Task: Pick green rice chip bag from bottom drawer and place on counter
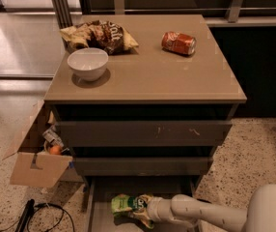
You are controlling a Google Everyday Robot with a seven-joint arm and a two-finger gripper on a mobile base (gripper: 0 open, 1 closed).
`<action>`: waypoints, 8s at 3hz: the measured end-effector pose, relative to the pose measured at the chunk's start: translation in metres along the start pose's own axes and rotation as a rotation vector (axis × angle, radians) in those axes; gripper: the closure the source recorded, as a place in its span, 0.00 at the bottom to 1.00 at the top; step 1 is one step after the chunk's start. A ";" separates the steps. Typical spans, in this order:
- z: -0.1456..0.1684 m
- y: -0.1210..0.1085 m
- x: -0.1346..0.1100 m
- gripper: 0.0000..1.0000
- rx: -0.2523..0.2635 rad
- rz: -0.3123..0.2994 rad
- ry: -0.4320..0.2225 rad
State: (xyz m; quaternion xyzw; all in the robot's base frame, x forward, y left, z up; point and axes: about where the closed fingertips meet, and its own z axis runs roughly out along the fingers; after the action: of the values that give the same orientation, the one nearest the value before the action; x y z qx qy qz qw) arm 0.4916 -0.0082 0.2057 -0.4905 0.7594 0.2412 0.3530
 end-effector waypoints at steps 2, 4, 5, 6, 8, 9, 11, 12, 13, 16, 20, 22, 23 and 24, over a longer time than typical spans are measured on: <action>-0.062 0.010 -0.045 1.00 -0.005 -0.050 -0.044; -0.146 0.007 -0.094 1.00 -0.006 -0.129 -0.099; -0.147 0.007 -0.094 1.00 -0.006 -0.129 -0.099; -0.164 0.012 -0.110 1.00 -0.001 -0.162 -0.110; -0.254 0.057 -0.204 1.00 0.002 -0.362 -0.139; -0.292 0.071 -0.248 1.00 -0.032 -0.437 -0.155; -0.348 0.069 -0.304 1.00 -0.043 -0.483 -0.187; -0.371 0.045 -0.328 1.00 0.040 -0.493 -0.175; -0.416 0.012 -0.375 1.00 0.170 -0.525 -0.155; -0.469 -0.023 -0.438 1.00 0.267 -0.564 -0.133; -0.478 -0.169 -0.534 1.00 0.332 -0.528 -0.108; -0.463 -0.223 -0.500 1.00 0.365 -0.432 -0.068; -0.455 -0.226 -0.482 1.00 0.354 -0.408 -0.063; -0.452 -0.219 -0.472 1.00 0.375 -0.440 -0.018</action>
Offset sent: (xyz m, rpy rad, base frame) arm -0.0251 -0.0296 0.1172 0.0456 -0.0813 0.0532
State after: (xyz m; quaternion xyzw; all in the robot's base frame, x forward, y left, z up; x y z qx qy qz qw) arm 0.6838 -0.1468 0.8532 -0.5673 0.6629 0.0185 0.4883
